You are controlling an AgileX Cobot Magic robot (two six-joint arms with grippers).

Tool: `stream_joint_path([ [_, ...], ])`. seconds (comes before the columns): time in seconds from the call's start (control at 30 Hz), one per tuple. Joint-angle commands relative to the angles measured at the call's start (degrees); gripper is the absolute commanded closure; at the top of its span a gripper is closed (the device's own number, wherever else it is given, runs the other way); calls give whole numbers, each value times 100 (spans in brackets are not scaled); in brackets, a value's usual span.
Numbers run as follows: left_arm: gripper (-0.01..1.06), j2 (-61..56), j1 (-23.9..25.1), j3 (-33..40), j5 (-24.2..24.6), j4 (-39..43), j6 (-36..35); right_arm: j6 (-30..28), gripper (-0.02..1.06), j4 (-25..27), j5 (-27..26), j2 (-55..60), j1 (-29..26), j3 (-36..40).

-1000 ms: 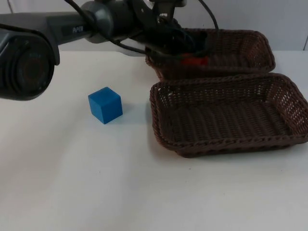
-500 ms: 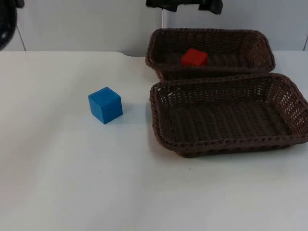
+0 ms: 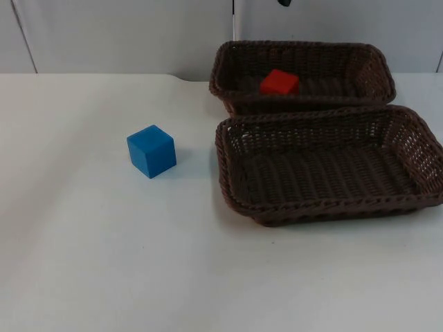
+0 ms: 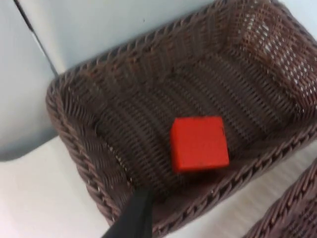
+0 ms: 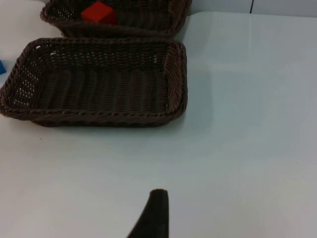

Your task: Pick up one cube with the left hand and place it into the upper basket. Pick up one cube with the right hand and place it into the lower basket.

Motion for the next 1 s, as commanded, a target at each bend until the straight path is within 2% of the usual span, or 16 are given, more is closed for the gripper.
stream_joint_path([
  [0.0, 0, -107, -18, -18, 157, 46, -90, -33, 24, -49, -9, -23, -53, 5],
  [0.17, 0, -117, -18, -18, 206, -126, -99, -33, 24, -49, -9, -23, -53, 5],
  [0.53, 0, -266, -18, 82, 472, 41, -99, -33, 24, -49, -9, -23, -53, 5],
  [0.8, 0, -1151, -8, 1010, 313, 80, -33, -43, 24, -38, -9, -23, -53, 5],
  [0.9, 0, -1424, -8, 1377, 143, 105, -33, -43, 24, -38, -9, -23, -53, 5],
  [0.97, 0, -1773, -8, 1916, -161, 90, -33, -43, 24, -38, -9, -23, -53, 5],
])
